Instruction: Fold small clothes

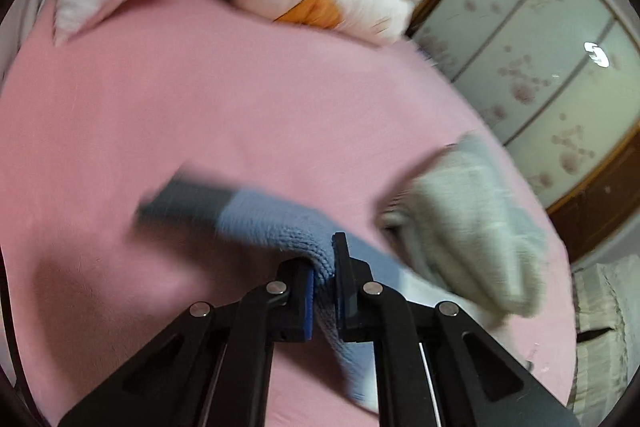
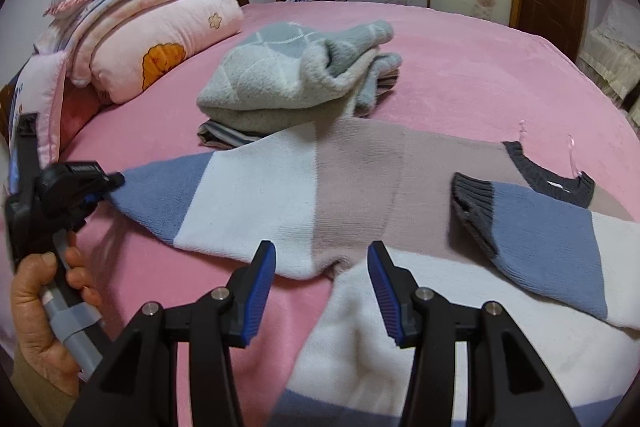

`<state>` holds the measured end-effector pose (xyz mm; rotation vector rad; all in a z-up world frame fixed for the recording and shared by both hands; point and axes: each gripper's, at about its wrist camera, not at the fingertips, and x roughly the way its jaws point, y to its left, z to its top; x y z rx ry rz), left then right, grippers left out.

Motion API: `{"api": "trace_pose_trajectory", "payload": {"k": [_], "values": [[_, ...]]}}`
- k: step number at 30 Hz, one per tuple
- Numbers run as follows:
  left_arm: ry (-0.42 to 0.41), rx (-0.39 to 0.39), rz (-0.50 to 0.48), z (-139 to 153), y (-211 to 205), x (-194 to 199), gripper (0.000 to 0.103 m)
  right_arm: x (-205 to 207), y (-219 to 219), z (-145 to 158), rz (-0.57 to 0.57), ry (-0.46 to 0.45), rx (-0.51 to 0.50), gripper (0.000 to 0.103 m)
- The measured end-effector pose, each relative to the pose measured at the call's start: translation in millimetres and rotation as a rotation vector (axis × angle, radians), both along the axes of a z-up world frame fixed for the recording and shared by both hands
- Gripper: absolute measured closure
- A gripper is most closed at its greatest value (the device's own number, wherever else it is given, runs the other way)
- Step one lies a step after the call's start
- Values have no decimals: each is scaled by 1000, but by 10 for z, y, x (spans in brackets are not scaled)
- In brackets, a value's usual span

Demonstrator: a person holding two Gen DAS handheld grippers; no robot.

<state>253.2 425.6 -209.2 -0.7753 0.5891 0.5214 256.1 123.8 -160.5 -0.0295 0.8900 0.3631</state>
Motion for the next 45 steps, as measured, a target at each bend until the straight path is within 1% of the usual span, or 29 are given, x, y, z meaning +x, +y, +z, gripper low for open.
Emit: {"api": "trace_pose_trajectory", "payload": {"k": [2, 5, 6, 8, 11, 14, 15, 16, 17, 19, 20, 21, 22, 23, 24, 25, 26, 27, 30, 34, 37, 40, 41, 43, 45], "values": [[-48, 30, -37, 236, -180, 25, 98, -21, -132, 43, -20, -1, 8, 55], [-121, 80, -129, 623, -553, 56, 98, -41, -387, 120, -60, -13, 15, 55], [-147, 104, -175, 761, -726, 60, 98, -50, -464, 144, -72, -18, 15, 55], [-173, 158, -271, 973, -1083, 110, 98, -68, -696, 207, -115, -29, 15, 55], [-197, 223, -416, 1123, -1648, 208, 97, -93, -1089, 265, -177, -29, 33, 55], [-180, 292, -573, 1067, -2288, 325, 97, -136, -1490, 275, -243, -36, 25, 55], [-152, 312, -639, 1017, -2514, 375, 97, -152, -1602, 267, -261, -39, 16, 55], [-120, 335, -692, 902, -2756, 429, 97, -166, -1728, 248, -284, -40, 3, 55], [-103, 350, -719, 853, -2899, 447, 97, -180, -1857, 217, -305, -34, -7, 55], [-3, 399, -800, 561, -3303, 524, 94, -200, -2064, 153, -332, -14, -14, 55], [41, 410, -823, 441, -3430, 542, 90, -220, -2157, 115, -343, -2, -16, 55], [79, 410, -848, 337, -3528, 563, 78, -234, -2255, 75, -356, 9, -22, 55], [118, 405, -871, 230, -3627, 549, 71, -250, -2337, 44, -366, 18, -27, 55], [146, 395, -883, 146, -3687, 536, 59, -258, -2379, 19, -371, 24, -28, 55], [157, 379, -886, 95, -3728, 511, 50, -272, -2437, 0, -377, 29, -26, 55], [155, 360, -890, 79, -3736, 474, 46, -276, -2491, -18, -382, 33, -22, 55], [146, 335, -895, 81, -3726, 436, 37, -285, -2538, -32, -384, 34, -21, 55], [138, 314, -898, 84, -3718, 394, 32, -292, -2556, -41, -384, 34, -22, 55], [104, 272, -915, 97, -3650, 295, 28, -305, -2611, -72, -381, 38, -12, 55], [95, 249, -933, 75, -3672, 128, 27, -286, -2629, -81, -377, 39, 23, 55], [95, 244, -939, 60, -3607, 61, 27, -290, -2601, -47, -359, 33, 39, 55], [113, 219, -975, -42, -3562, -17, 23, -300, -2537, -3, -332, 18, 23, 55], [125, 214, -998, -100, -3567, -48, 19, -296, -2527, -2, -326, 19, 20, 55], [161, 233, -1033, -198, -3609, -107, 19, -294, -2500, -3, -319, 22, 21, 55], [171, 256, -1051, -244, -3633, -184, 18, -294, -2467, 1, -310, 25, 28, 55]]}}
